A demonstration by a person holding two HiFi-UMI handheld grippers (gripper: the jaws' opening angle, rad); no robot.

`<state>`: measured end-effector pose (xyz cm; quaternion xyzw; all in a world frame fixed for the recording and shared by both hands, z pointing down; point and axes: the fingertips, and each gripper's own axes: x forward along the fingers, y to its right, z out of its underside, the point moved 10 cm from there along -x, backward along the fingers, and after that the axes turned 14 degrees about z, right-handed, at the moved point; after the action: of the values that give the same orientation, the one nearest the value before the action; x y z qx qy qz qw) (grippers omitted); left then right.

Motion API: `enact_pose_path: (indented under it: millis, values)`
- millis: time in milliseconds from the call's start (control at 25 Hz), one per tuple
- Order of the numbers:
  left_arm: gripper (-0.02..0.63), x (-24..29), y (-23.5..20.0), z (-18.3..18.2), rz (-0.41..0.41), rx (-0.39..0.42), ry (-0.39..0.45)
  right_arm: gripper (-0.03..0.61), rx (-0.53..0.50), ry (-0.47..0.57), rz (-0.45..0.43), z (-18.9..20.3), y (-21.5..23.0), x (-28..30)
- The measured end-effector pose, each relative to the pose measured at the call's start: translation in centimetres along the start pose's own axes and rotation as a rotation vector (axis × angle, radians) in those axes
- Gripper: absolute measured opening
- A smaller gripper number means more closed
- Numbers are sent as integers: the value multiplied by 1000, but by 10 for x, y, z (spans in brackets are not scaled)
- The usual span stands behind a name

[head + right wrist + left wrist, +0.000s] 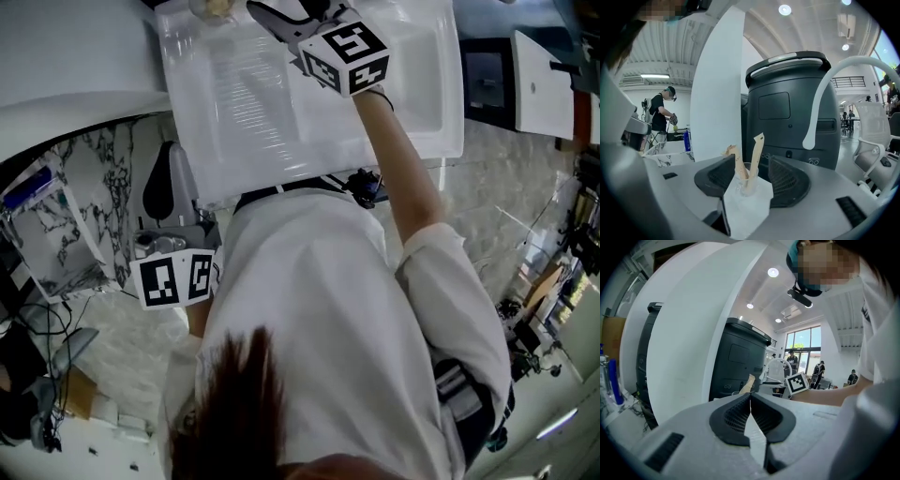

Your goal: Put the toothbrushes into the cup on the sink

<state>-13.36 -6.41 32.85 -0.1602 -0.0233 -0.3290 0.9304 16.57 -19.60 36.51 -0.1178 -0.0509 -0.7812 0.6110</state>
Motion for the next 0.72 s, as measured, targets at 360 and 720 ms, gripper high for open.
enact_pose_path:
  millis: [360, 720]
  values:
    - [15, -3, 12, -15, 27, 39, 24, 129, 56, 112, 28, -51, 9, -43]
    - [15, 6, 12, -28, 63, 75, 44, 57, 144, 196, 49, -105, 22, -88]
